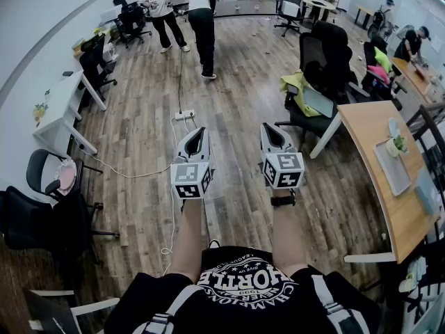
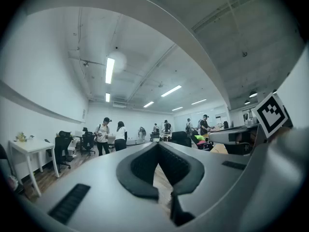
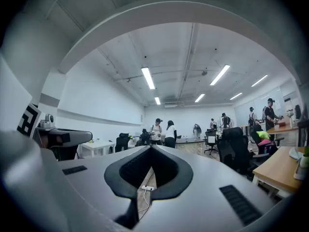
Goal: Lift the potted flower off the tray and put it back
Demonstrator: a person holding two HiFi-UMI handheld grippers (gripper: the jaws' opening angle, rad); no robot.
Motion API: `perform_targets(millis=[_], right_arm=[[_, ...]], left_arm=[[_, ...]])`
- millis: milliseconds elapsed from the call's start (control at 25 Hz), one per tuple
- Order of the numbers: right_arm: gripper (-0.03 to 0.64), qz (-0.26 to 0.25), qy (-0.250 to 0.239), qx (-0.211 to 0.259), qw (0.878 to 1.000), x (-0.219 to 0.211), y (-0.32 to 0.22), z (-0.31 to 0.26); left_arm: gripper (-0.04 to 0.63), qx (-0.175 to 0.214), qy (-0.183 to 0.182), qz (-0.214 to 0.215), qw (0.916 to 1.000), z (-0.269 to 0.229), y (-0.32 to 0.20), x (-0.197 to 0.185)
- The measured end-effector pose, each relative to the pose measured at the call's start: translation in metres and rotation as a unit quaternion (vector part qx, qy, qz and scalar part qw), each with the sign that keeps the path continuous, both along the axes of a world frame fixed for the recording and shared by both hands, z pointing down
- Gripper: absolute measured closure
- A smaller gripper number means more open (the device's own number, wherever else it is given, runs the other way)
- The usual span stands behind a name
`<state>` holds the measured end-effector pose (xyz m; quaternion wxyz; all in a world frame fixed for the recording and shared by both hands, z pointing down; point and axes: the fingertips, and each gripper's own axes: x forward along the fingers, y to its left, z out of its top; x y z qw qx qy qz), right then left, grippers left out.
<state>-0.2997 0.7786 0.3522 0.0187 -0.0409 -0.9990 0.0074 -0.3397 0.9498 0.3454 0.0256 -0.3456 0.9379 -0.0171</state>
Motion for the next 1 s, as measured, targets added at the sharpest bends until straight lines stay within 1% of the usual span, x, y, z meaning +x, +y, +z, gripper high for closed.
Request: perform_targets(millis=[280, 520, 720, 840, 1000], right_arm=[[0.6, 0.002, 0.001, 0.006, 1.0, 0.026, -0.039, -0.001], [0.6, 0.016, 0.003, -0.007, 1.0, 0.055, -0.078, 0.004], [0.6, 0.043, 0.012, -0.024, 0.999, 0.08, -0.114, 0.014], [0.6, 0.068, 0.015, -0.043, 0.997, 0.094, -0.137, 0.018], [0.598, 0.113, 0.016, -0.054, 0.992, 0.115, -0.17, 0.023]], left_arm=[[0.577, -0.007, 0.006, 0.014, 0.9999, 0.003, -0.049, 0.022], [0.577, -0.014, 0.006, 0.048, 0.9987, 0.004, -0.101, 0.043], [0.577, -0.021, 0.01, 0.092, 0.9955, 0.011, -0.154, 0.061], [0.577, -0.027, 0.008, 0.128, 0.9914, 0.011, -0.187, 0.073], [0.577, -0.029, 0.006, 0.173, 0.9845, 0.01, -0.229, 0.085]])
